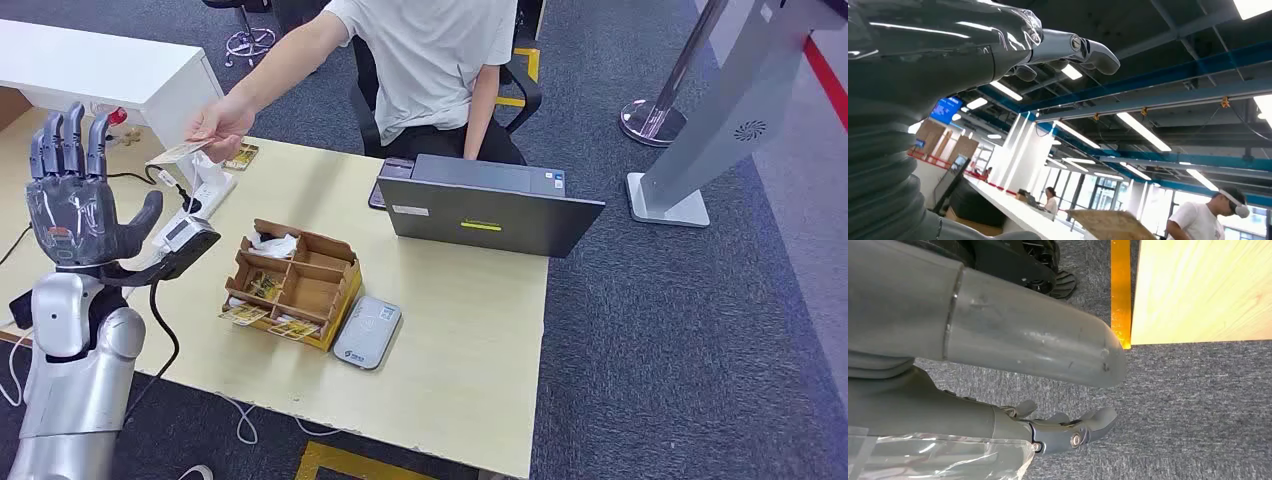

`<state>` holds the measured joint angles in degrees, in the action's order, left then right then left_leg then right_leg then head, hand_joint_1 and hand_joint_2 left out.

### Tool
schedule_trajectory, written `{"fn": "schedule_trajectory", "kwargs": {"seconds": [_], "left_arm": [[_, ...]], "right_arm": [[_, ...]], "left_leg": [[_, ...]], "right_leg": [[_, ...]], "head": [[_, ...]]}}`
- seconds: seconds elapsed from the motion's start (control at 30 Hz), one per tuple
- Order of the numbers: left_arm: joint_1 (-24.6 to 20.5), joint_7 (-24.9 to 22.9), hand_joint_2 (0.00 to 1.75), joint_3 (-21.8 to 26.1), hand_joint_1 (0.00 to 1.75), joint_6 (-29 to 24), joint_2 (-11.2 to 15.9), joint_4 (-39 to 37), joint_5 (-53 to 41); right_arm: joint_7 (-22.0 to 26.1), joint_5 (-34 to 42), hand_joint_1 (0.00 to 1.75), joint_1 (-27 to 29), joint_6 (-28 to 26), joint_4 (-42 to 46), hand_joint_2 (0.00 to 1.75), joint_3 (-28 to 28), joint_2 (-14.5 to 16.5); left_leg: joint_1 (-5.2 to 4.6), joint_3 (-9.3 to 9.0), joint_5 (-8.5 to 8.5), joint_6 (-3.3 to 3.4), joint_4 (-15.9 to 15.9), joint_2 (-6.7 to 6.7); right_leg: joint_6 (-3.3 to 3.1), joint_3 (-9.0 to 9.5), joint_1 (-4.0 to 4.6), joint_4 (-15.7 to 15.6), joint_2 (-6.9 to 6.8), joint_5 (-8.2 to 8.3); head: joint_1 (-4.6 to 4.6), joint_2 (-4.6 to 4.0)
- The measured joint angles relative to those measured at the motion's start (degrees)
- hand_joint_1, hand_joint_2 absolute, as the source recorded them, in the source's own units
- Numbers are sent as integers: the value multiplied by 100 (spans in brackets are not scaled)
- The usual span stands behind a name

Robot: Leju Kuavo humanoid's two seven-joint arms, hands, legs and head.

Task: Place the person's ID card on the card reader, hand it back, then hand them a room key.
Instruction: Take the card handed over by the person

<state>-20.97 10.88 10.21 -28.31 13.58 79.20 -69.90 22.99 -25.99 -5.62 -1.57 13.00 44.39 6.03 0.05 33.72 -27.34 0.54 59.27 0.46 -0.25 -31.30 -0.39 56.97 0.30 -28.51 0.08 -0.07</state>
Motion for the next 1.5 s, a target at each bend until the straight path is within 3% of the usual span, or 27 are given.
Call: {"fn": "schedule_trajectory", "kwargs": {"seconds": [0.27, 0.43, 0.47, 0.57, 0.6, 1.5], "left_arm": [[-595, -632, 175, -587, 0, 438, 60, -305, -754], [-868, -785, 175, -892, 0, 575, 115, -455, -885], [-886, -799, 175, -936, 11, 582, 123, -476, -897], [-908, -824, 175, -1034, 142, 587, 140, -528, -946], [-911, -830, 175, -1061, 175, 587, 142, -542, -968], [-1024, -1001, 175, -1674, 175, 899, -47, -898, -1139]], "right_arm": [[15, -6, 0, -18, 94, 0, 0, 0, 0], [18, -27, 0, -37, 106, 0, 0, 0, 0], [18, -30, 0, -39, 106, 0, 0, 0, 0], [17, -31, 0, -41, 109, 0, 0, 0, 0], [16, -30, 0, -41, 110, 0, 0, 0, 0], [82, -89, 0, -34, 204, 0, 0, 2, 0]], "left_leg": [[-1, 0, 5, 0, 0, 1], [-1, 0, 4, 0, 1, 1], [-1, 0, 4, 0, 1, 1], [-1, 1, 4, -1, 0, 2], [-1, 1, 4, -1, 0, 2], [-2, 4, 4, 0, 1, 4]], "right_leg": [[3, 2, 0, 1, 1, 6], [3, 1, 0, 1, 3, 6], [2, 0, 0, 1, 3, 6], [2, -2, 0, 1, 4, 5], [2, -2, 0, 1, 4, 5], [2, -5, 0, 0, 7, 6]], "head": [[-1, 0], [-1, 0], [-1, 0], [-1, 0], [-1, 0], [-1, 0]]}}
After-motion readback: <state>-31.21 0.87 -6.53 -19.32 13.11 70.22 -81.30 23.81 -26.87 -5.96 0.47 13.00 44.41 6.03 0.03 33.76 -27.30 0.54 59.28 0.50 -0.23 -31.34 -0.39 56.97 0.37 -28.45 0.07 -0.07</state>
